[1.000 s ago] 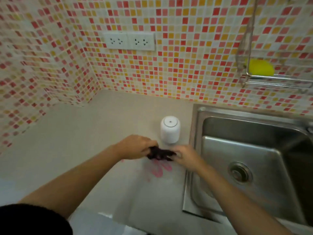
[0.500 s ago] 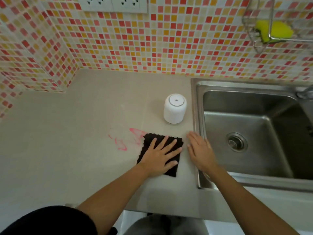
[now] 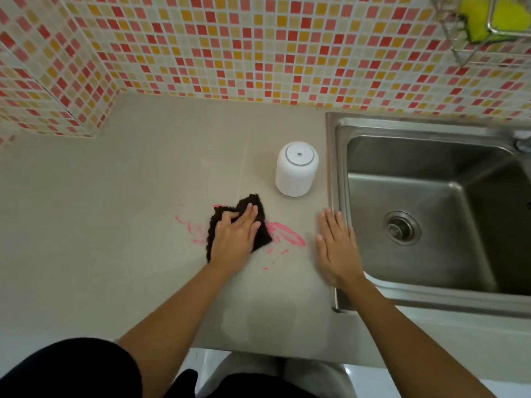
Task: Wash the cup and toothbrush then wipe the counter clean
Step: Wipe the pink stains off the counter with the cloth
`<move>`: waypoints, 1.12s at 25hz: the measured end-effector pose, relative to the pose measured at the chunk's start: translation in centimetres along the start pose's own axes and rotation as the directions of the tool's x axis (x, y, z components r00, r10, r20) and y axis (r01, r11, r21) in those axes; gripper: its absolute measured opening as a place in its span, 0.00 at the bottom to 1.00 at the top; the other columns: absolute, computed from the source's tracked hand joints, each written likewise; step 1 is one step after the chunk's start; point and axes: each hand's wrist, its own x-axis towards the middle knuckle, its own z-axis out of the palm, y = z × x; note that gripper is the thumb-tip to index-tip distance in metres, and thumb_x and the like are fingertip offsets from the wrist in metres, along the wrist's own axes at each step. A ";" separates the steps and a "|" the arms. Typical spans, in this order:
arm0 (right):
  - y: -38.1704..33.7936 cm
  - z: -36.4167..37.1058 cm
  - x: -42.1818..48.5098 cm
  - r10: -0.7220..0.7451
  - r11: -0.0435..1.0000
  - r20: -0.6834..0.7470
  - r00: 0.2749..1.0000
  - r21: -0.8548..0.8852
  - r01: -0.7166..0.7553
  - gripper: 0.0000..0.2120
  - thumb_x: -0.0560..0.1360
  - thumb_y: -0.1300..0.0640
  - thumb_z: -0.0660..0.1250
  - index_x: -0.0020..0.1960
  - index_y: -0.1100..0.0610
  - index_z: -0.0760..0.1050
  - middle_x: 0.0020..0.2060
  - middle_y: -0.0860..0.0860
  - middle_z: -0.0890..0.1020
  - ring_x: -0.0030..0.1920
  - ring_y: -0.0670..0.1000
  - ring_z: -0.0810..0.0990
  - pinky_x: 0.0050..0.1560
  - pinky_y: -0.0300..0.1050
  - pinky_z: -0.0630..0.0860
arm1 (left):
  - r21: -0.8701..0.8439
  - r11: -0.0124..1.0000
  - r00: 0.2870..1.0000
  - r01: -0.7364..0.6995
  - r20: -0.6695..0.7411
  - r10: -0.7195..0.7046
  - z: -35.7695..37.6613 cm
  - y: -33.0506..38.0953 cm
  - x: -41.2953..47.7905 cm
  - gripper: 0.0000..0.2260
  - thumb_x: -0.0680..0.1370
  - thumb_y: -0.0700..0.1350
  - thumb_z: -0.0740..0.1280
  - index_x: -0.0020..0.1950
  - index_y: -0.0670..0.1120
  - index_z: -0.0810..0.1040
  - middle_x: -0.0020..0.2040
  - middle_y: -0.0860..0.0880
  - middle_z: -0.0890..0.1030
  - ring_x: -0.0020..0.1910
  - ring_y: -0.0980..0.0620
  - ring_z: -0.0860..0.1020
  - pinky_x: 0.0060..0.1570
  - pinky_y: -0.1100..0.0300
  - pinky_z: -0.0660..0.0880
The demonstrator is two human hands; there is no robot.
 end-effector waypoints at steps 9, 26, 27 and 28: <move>0.4 0.1 -0.1 0.014 0.983 -0.018 1.000 0.182 -0.011 0.28 0.74 0.43 0.35 0.73 0.47 0.41 0.72 0.39 0.45 0.72 0.38 0.38 0.72 0.43 0.36 | 0.015 0.956 0.956 -0.292 0.044 0.291 0.6 -1.9 -3.6 0.22 0.83 0.53 0.49 0.65 0.44 0.75 0.65 0.48 0.77 0.53 0.43 0.78 0.48 0.48 0.75; 2.5 -2.7 0.8 0.003 0.934 0.071 0.997 0.357 -0.028 0.26 0.78 0.44 0.39 0.75 0.48 0.52 0.76 0.47 0.53 0.74 0.42 0.47 0.75 0.51 0.45 | -0.107 0.951 0.956 -0.291 -0.078 0.284 2.8 7.0 -3.4 0.20 0.81 0.53 0.53 0.61 0.45 0.79 0.60 0.48 0.81 0.50 0.45 0.76 0.49 0.56 0.71; 3.1 -2.9 1.1 -0.040 0.973 0.054 0.998 0.228 0.027 0.27 0.78 0.45 0.39 0.75 0.49 0.51 0.76 0.48 0.52 0.74 0.42 0.45 0.75 0.52 0.43 | -0.085 0.920 0.924 -0.383 -0.038 0.381 2.5 6.4 -5.7 0.20 0.81 0.54 0.52 0.63 0.47 0.78 0.62 0.50 0.80 0.52 0.46 0.75 0.49 0.55 0.73; 3.6 -3.0 1.3 -0.072 0.993 0.065 0.995 0.097 0.065 0.27 0.78 0.45 0.38 0.76 0.49 0.48 0.76 0.48 0.48 0.74 0.42 0.41 0.74 0.52 0.39 | -0.072 0.897 0.899 -0.437 -0.030 0.436 1.9 5.1 -6.9 0.20 0.82 0.54 0.52 0.63 0.48 0.78 0.62 0.51 0.79 0.53 0.47 0.73 0.49 0.56 0.74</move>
